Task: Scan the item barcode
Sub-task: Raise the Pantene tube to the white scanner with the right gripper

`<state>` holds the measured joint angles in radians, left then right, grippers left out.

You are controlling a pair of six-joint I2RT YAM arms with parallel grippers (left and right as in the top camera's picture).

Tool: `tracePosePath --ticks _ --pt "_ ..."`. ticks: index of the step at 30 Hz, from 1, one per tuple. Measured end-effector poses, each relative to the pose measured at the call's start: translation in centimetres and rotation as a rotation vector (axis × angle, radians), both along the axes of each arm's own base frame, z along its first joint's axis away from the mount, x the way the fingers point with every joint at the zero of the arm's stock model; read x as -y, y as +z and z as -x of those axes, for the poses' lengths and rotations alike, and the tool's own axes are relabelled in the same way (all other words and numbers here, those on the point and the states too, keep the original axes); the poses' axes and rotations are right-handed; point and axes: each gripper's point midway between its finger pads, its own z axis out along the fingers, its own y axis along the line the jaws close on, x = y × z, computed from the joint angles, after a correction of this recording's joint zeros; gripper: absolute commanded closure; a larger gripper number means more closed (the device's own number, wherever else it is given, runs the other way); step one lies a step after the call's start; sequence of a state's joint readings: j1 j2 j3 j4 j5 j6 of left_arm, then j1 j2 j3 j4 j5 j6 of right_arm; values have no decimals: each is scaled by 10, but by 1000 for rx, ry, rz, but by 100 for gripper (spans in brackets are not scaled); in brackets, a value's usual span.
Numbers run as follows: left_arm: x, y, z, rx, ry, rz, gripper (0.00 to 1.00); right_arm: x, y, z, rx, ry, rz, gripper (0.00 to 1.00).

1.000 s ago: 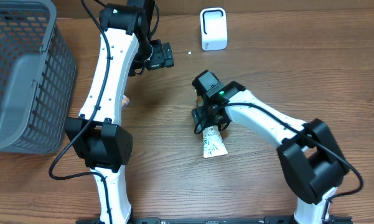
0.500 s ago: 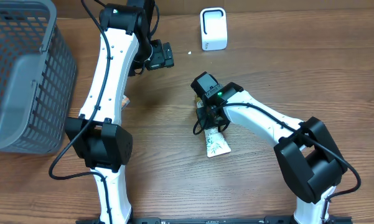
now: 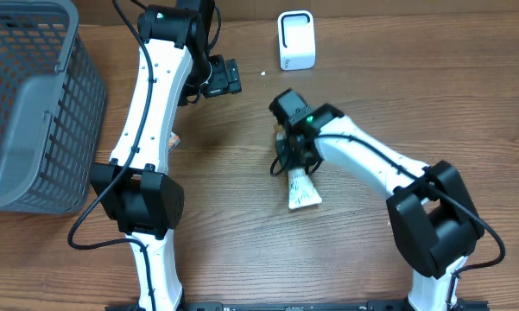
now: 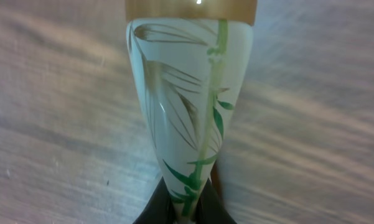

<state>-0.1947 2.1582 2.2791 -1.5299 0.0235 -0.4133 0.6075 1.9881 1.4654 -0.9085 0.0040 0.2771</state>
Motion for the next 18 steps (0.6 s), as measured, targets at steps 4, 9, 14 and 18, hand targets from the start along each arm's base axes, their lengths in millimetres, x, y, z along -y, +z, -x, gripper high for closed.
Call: tracePosePath --ticks 4,9,14,18 --pt "0 0 0 0 0 -2 0 9 30 -41 72 -70 -46 96" --pt "0 0 0 0 0 -2 0 22 90 -121 308 -169 -176 96" --pt "0 0 0 0 0 -2 0 32 131 -176 529 -228 -274 96" --pt "0 0 0 0 0 -2 0 22 161 -206 688 -231 -364 96"
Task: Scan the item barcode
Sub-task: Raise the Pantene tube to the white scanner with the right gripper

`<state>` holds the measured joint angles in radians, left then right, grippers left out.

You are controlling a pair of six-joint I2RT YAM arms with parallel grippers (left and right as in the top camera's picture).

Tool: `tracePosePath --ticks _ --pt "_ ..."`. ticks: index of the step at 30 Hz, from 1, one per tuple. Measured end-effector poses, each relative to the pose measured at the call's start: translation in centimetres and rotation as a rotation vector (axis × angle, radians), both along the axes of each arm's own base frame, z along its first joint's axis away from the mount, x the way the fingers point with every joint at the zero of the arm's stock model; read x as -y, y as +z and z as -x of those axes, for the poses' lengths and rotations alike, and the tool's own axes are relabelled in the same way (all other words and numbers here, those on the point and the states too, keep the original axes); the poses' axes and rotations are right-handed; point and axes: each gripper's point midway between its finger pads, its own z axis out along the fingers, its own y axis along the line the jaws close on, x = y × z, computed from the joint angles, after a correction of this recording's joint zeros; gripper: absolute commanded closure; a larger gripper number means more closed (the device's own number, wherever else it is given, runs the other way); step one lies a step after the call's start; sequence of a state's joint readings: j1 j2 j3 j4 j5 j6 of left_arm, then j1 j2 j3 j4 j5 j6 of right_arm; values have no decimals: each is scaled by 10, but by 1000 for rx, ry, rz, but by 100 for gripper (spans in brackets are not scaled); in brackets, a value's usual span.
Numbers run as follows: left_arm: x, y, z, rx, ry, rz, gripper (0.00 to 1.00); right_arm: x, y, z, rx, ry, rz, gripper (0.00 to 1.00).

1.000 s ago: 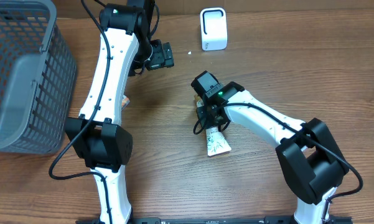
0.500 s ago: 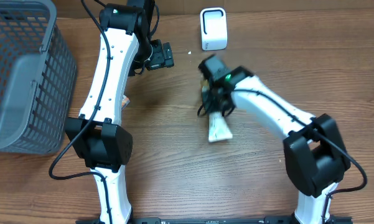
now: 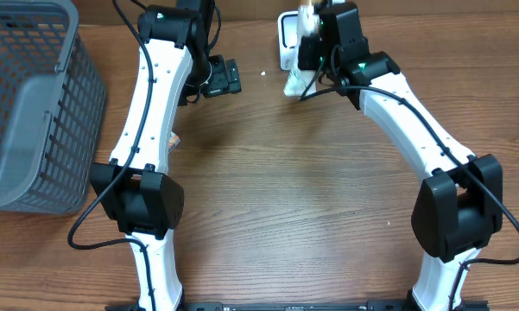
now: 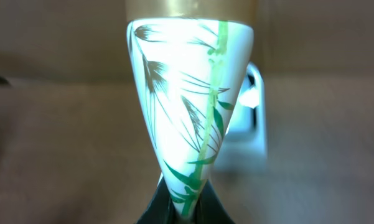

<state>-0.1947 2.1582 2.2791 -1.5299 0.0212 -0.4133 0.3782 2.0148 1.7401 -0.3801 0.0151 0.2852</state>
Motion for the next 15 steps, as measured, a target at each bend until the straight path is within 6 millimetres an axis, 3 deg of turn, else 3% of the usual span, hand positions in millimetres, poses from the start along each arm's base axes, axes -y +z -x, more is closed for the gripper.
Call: tracePosePath --ticks 3,7,15 --pt "0 0 0 0 0 0 0 -9 15 -16 94 -1 -47 96" --pt "0 0 0 0 0 0 0 -17 15 -32 165 -9 -81 96" --pt "0 0 0 0 0 0 0 -15 -23 -56 189 -69 -65 96"
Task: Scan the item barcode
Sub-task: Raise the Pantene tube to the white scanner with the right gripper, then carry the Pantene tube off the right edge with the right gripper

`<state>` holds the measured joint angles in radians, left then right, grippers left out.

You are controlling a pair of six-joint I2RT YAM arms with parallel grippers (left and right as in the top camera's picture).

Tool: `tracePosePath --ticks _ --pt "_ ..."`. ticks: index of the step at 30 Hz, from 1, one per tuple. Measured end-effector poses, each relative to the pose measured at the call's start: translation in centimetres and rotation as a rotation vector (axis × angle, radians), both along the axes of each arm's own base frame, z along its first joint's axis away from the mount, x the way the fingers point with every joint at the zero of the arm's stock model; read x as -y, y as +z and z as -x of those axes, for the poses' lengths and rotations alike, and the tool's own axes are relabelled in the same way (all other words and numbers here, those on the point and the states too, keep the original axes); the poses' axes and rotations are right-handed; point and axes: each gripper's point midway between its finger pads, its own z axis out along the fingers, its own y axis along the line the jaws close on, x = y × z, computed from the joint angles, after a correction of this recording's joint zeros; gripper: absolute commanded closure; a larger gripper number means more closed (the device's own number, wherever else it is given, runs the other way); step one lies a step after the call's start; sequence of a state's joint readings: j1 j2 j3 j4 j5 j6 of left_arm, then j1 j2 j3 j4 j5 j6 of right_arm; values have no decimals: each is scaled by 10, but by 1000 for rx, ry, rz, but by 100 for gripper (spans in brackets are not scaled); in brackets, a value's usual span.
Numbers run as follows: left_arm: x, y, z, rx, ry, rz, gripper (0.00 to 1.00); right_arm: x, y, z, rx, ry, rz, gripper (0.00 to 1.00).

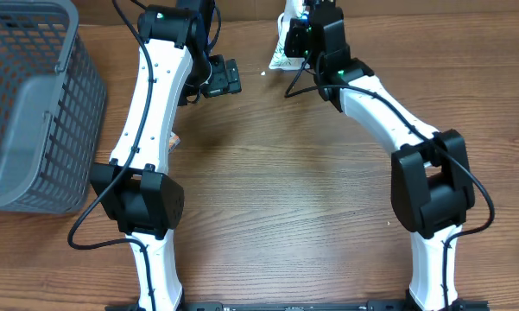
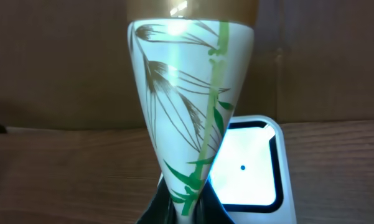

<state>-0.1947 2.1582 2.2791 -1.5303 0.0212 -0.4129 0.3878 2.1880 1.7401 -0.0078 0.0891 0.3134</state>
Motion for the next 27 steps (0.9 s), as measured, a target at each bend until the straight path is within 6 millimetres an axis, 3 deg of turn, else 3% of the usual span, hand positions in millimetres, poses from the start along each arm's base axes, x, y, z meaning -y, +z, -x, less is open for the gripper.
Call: tracePosePath --ticks 20,23,27 --pt "0 0 0 0 0 0 0 28 2 -9 33 -154 55 96" --pt "0 0 0 0 0 0 0 37 2 -11 34 -191 69 96" --pt "0 0 0 0 0 0 0 69 -2 -13 -1 -250 95 96"
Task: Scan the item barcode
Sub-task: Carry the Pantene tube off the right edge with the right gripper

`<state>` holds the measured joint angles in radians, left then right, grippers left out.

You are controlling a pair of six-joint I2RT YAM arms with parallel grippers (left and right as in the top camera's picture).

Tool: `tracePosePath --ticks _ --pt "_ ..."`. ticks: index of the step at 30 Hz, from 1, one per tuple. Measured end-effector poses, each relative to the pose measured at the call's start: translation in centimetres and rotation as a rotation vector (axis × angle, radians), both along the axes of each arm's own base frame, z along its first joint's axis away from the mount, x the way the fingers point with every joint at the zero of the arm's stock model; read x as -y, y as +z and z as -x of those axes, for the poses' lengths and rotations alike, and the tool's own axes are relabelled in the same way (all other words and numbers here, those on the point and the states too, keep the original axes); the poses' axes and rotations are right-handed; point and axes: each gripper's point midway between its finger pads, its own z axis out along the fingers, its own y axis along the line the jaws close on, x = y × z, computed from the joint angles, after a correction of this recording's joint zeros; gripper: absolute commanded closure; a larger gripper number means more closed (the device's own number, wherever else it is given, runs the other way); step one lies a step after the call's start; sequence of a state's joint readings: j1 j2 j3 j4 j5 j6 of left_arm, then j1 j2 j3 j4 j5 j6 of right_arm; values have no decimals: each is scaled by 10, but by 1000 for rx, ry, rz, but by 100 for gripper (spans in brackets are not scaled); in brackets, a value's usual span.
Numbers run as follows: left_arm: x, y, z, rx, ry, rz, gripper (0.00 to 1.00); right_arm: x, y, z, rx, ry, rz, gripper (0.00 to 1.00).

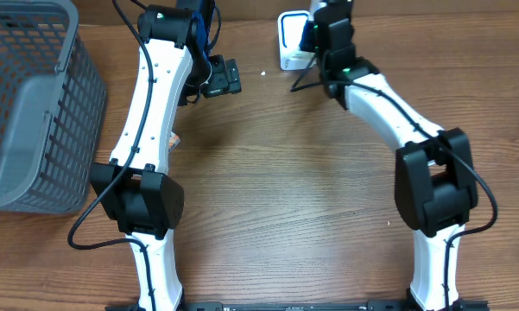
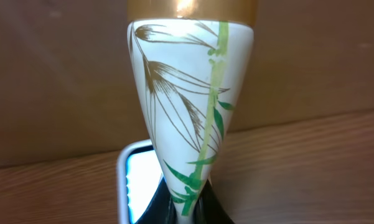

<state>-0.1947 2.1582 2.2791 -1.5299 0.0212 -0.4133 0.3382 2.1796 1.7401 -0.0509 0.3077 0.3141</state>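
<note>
The item is a white tube (image 2: pixel 187 106) printed with green and brown bamboo and capped in gold at the top. My right gripper (image 2: pixel 188 210) is shut on its narrow crimped end, and the tube stands up from the dark fingers (image 2: pixel 158 208). The white scanner (image 2: pixel 134 180) shows its lit window behind the tube's lower left. From overhead, the right gripper (image 1: pixel 325 26) sits at the table's far edge, just right of the scanner (image 1: pixel 292 39), and the tube is mostly hidden there. My left gripper (image 1: pixel 221 76) hangs over the table further left, with its jaws unclear.
A grey wire basket (image 1: pixel 30 104) fills the far left of the wooden table (image 1: pixel 268 199). A small pale object (image 1: pixel 174 138) lies beside the left arm. A cardboard wall (image 2: pixel 62 74) rises behind the scanner.
My right gripper has shifted right with the tube. The scanner's lit window was at the tube's lower right in the right wrist view and now lies at its lower left.
At first my right gripper was shut on the tube low over the middle of the table. Then it held the tube at the back edge by the scanner. After that the tube faced the lit window, and now it sits slightly to the scanner's right.
</note>
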Motion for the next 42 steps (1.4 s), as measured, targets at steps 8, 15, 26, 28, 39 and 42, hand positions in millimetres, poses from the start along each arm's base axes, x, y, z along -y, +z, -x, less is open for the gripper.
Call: tracePosePath --ticks 8,15,26,28,39,42 --pt "0 0 0 0 0 0 0 165 59 13 -17 -268 11 96" --pt "0 0 0 0 0 0 0 339 81 85 -113 -621 -22 96" --pt "0 0 0 0 0 0 0 483 22 221 -360 -1106 -254 96" --pt "0 0 0 0 0 0 0 499 16 246 -377 -1192 -306 96" --pt "1 0 0 0 -2 0 0 553 0 331 -366 -1482 -471 96" --pt "1 0 0 0 -2 0 0 560 -12 350 -379 -1538 -499 96"
